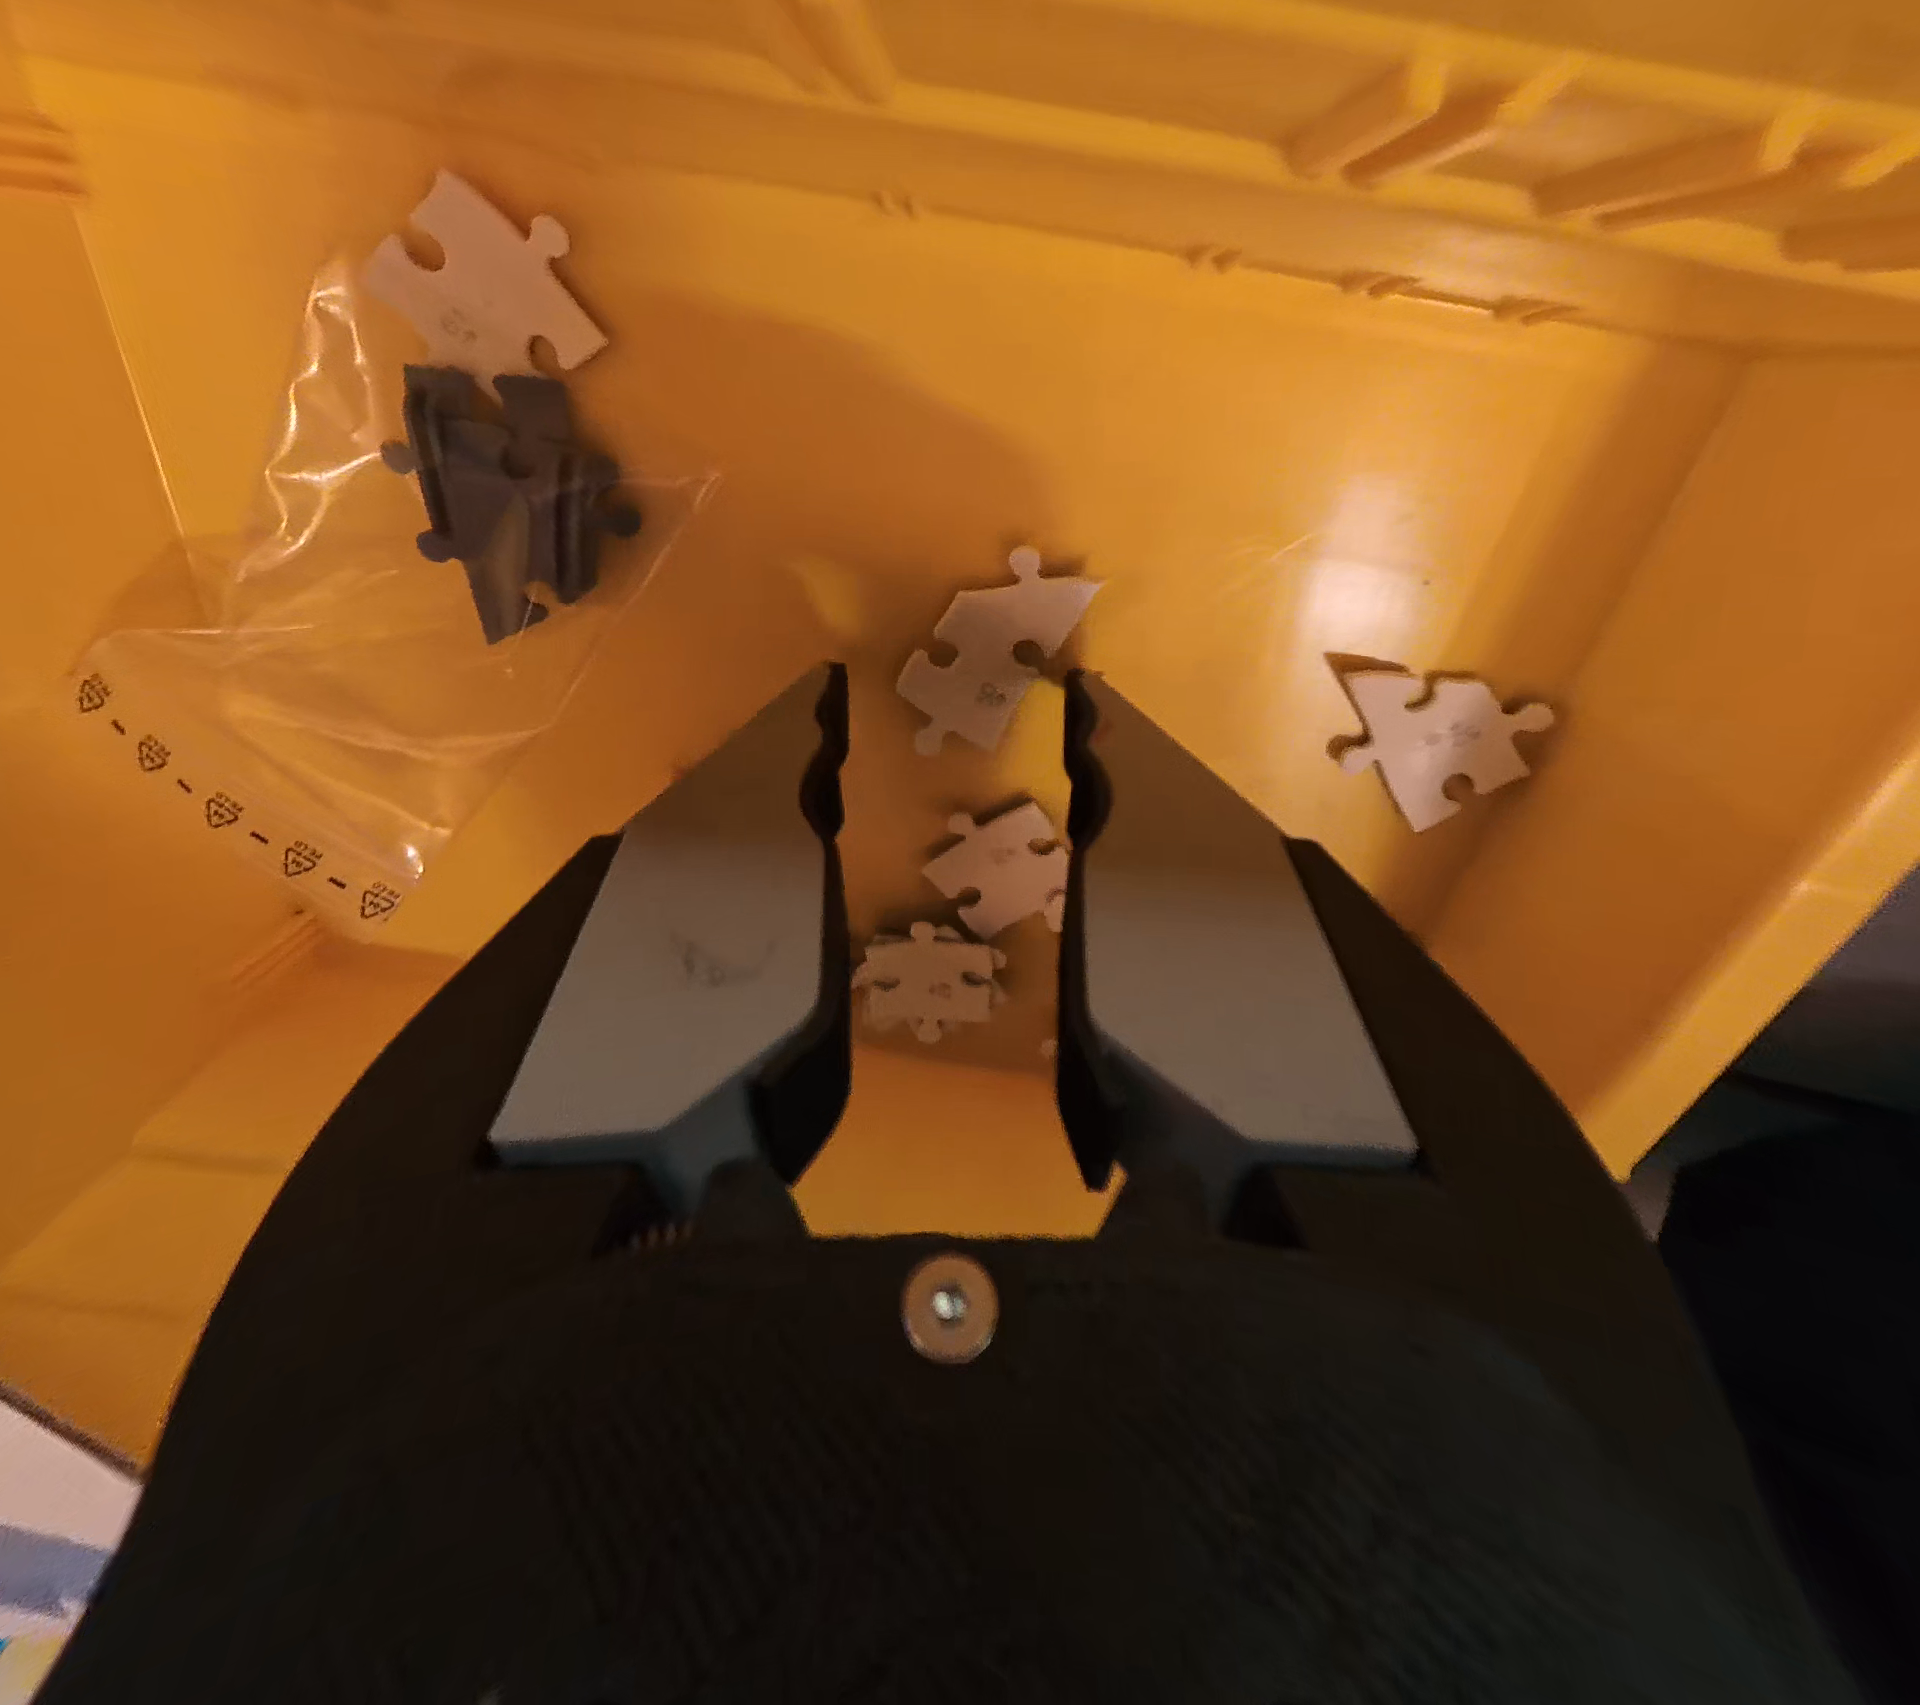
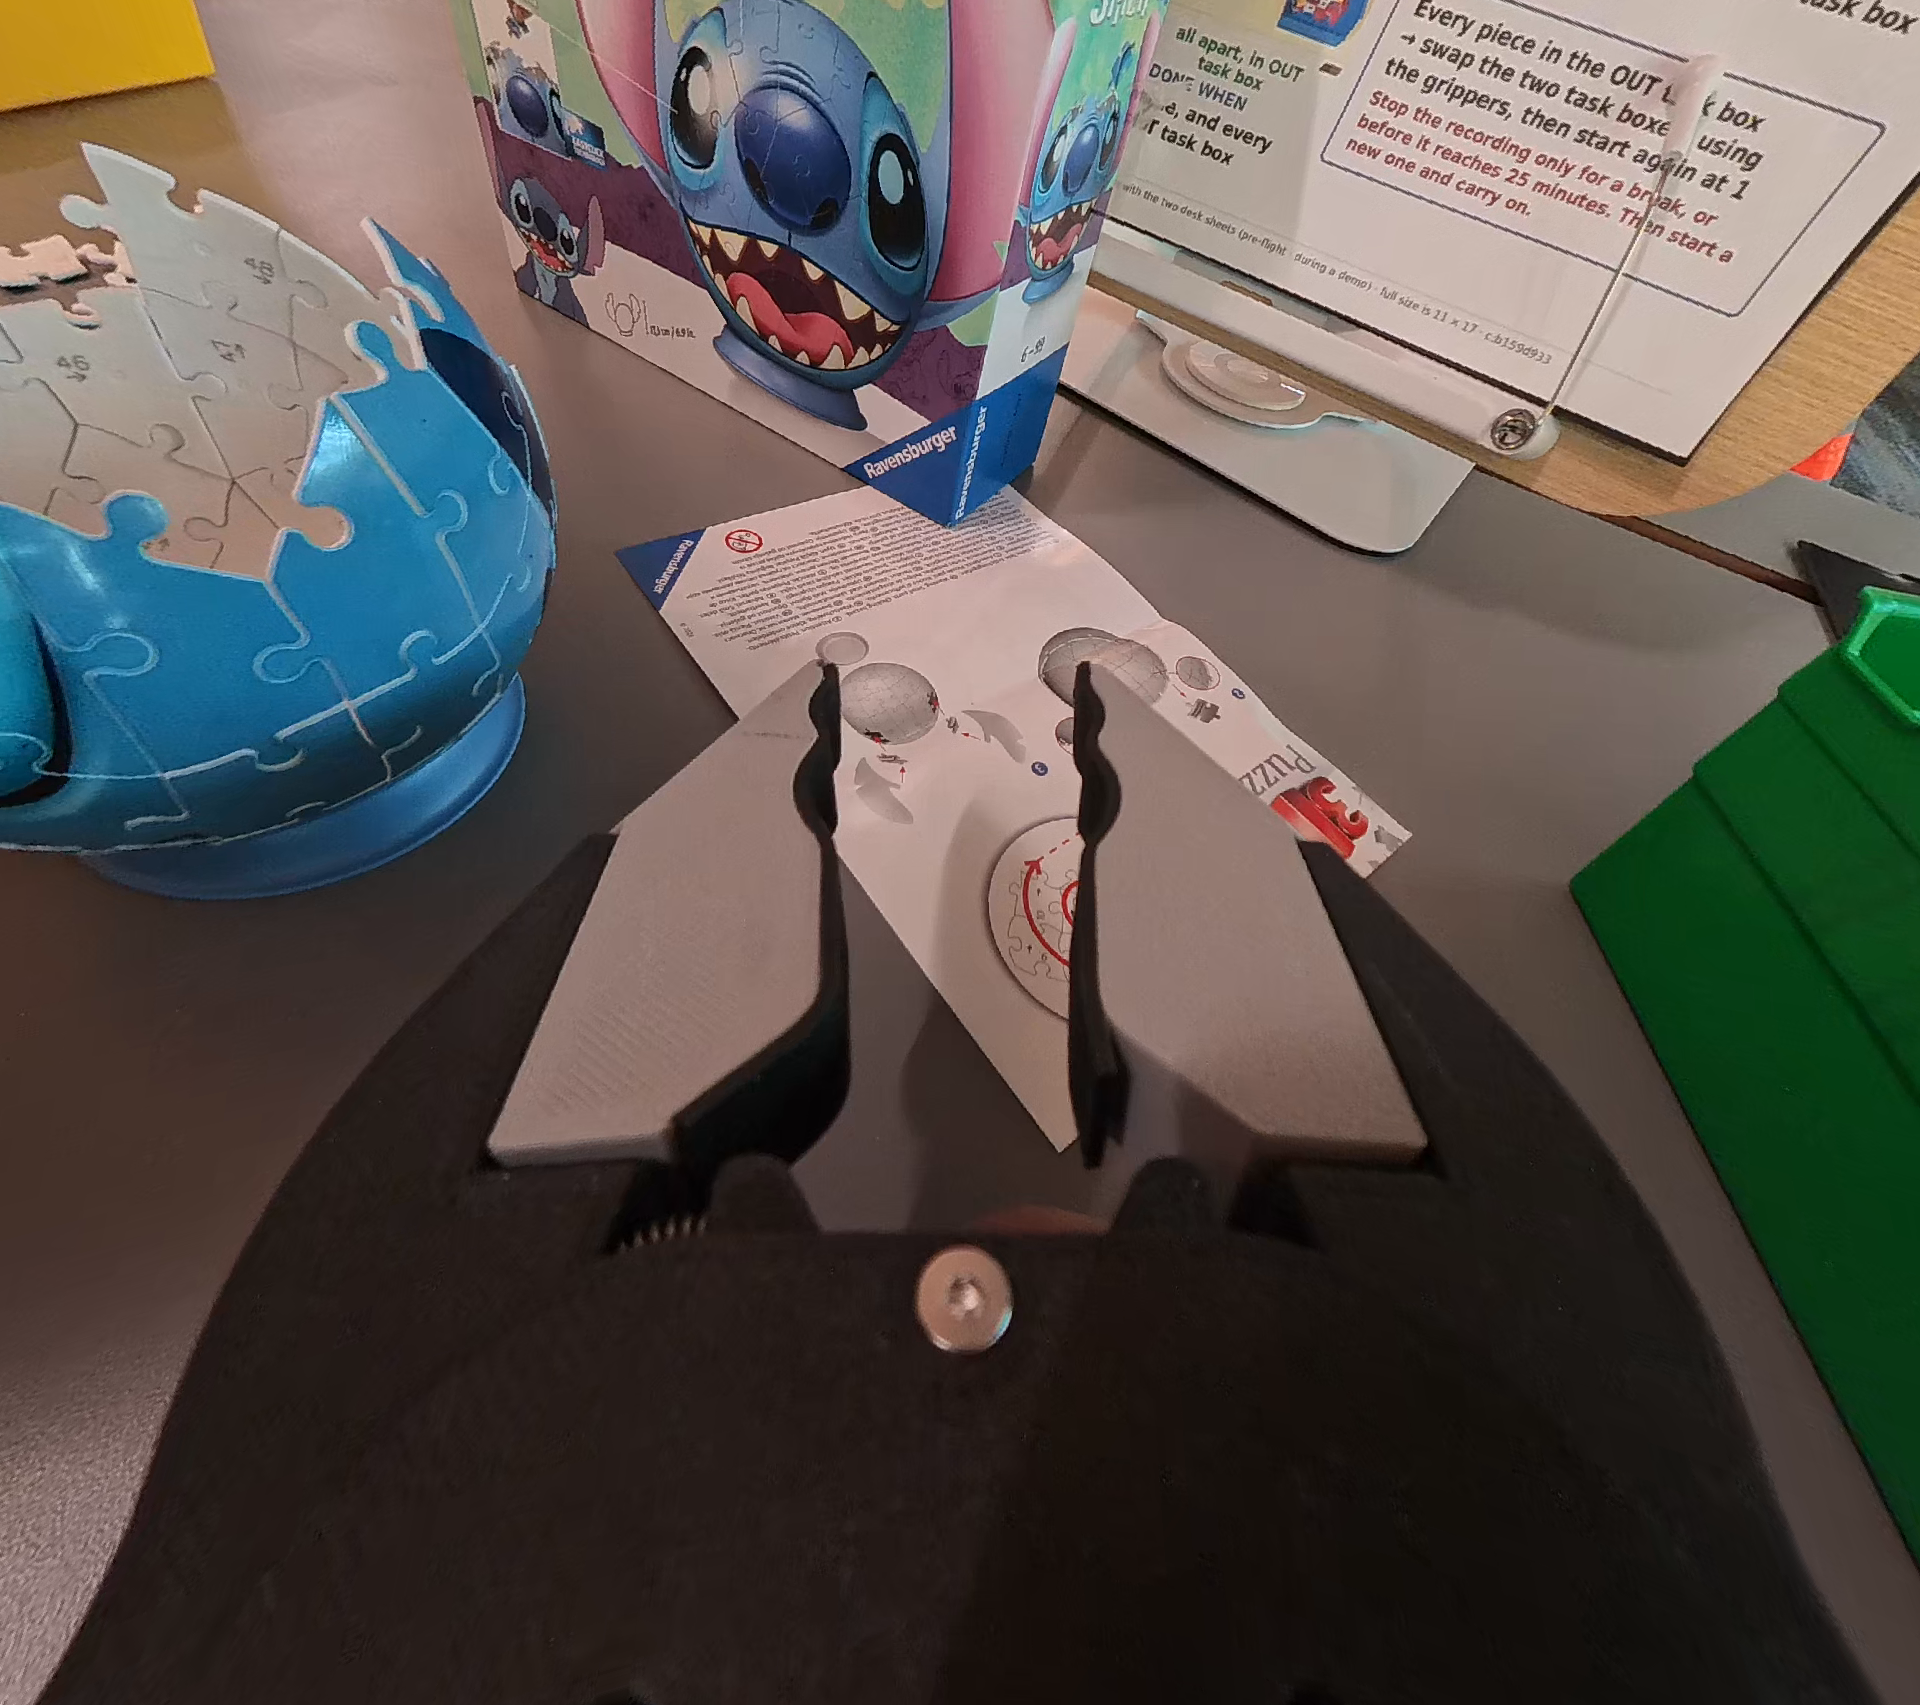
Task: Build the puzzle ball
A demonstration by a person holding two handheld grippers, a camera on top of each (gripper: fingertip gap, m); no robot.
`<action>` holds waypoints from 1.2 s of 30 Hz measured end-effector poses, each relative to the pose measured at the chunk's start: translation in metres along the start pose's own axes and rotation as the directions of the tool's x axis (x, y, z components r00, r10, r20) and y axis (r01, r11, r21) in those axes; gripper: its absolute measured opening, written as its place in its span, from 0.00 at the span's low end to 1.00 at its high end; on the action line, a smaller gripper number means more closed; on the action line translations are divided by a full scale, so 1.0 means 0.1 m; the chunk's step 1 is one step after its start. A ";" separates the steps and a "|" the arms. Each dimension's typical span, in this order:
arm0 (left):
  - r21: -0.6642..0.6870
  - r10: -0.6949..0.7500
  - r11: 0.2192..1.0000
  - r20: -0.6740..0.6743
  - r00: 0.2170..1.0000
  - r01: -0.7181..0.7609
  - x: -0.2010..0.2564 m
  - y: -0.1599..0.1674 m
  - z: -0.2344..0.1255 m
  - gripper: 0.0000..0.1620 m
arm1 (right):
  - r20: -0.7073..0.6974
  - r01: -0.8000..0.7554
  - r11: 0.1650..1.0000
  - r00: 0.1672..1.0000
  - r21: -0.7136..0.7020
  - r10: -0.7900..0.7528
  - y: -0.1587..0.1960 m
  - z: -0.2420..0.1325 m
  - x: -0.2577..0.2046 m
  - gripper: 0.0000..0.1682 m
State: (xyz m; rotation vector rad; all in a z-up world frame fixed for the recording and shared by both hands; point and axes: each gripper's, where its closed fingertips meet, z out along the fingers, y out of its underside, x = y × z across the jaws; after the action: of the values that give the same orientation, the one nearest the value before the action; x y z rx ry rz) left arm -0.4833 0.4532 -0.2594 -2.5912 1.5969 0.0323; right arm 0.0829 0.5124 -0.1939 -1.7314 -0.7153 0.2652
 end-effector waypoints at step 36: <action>0.539 -0.170 0.836 0.431 0.886 -0.102 0.11 -1.17 -1.43 0.13 | 0.147 -0.134 0.966 0.984 0.223 0.102 -0.56 -0.38 -0.02 0.25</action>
State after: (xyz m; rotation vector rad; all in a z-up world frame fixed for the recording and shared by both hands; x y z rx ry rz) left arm -0.3789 0.4816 -0.1094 -1.9677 1.1626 0.1541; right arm 0.0836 0.4886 -0.1307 -1.5438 -0.6507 0.5319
